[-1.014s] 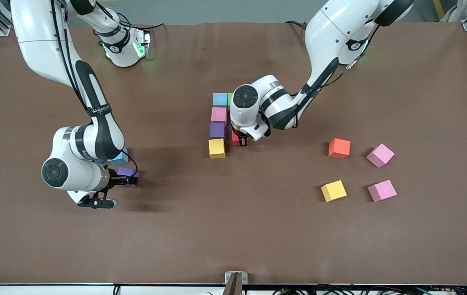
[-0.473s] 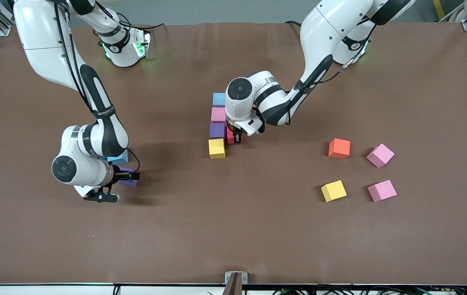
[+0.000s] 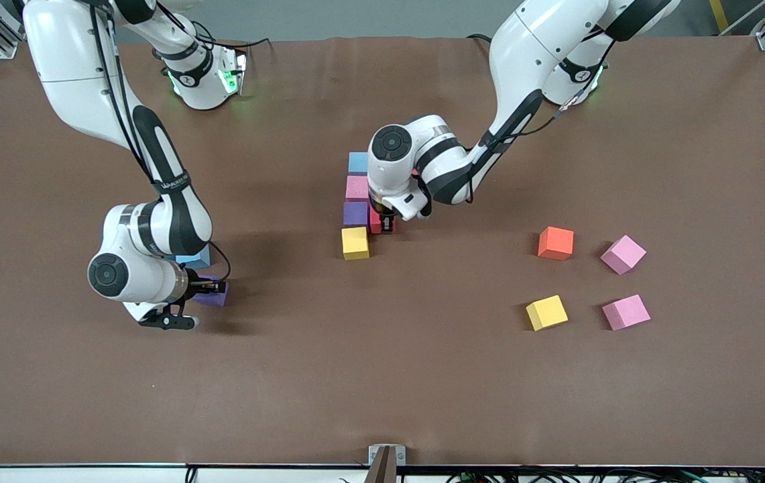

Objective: Arrange 11 blocks into digit 3

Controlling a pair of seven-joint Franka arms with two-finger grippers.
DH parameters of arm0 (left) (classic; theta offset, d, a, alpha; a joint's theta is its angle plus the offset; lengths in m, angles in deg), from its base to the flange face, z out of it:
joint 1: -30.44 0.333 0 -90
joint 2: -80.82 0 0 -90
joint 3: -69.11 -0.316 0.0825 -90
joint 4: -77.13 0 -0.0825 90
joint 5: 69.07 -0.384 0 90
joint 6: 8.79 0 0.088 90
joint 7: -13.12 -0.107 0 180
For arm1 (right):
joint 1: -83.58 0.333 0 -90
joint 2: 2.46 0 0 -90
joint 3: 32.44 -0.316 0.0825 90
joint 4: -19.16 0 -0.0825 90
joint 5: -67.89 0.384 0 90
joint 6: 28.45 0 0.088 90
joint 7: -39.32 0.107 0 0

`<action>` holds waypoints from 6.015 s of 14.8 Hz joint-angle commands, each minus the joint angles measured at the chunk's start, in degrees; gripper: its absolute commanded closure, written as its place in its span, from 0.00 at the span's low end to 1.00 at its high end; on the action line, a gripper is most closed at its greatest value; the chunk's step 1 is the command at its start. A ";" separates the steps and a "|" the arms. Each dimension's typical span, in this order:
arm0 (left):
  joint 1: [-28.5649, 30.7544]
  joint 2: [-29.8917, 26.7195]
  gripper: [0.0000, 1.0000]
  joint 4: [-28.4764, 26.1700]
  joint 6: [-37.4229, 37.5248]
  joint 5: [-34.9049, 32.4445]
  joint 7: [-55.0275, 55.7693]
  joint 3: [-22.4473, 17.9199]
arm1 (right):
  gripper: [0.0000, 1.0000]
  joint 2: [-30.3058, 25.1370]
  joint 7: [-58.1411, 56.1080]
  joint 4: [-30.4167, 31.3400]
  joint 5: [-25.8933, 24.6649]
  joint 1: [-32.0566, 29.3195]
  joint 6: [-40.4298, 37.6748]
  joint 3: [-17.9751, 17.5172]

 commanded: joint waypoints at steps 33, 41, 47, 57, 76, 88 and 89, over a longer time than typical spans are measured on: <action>9.80 -13.35 0.00 -4.48 9.08 -4.98 -12.80 0.39 | 0.58 15.07 15.04 -29.15 2.38 24.31 -7.30 -1.13; 25.37 -7.39 0.01 3.34 9.08 -4.10 -44.98 0.30 | 0.58 16.48 16.10 -29.15 2.47 25.80 -7.39 -1.13; 32.40 -4.65 0.00 7.39 9.17 -3.75 -72.47 0.04 | 0.58 17.09 16.10 -29.06 3.17 26.07 -7.91 -1.48; 35.93 0.80 0.05 9.68 9.08 -3.49 -91.85 -0.31 | 0.58 17.18 16.18 -29.06 3.70 26.42 -10.82 -2.27; 34.97 4.49 0.79 9.41 7.41 1.61 -80.46 0.30 | 0.57 17.09 17.42 -30.20 3.79 25.89 -10.29 -2.27; 27.51 1.16 0.83 4.58 8.46 0.73 -28.62 6.19 | 0.00 11.48 16.80 -32.66 3.61 23.26 -16.77 -2.01; 26.45 0.98 0.83 4.40 8.55 0.73 -24.83 6.19 | 0.00 9.12 16.71 -32.66 3.70 22.73 -18.53 -1.92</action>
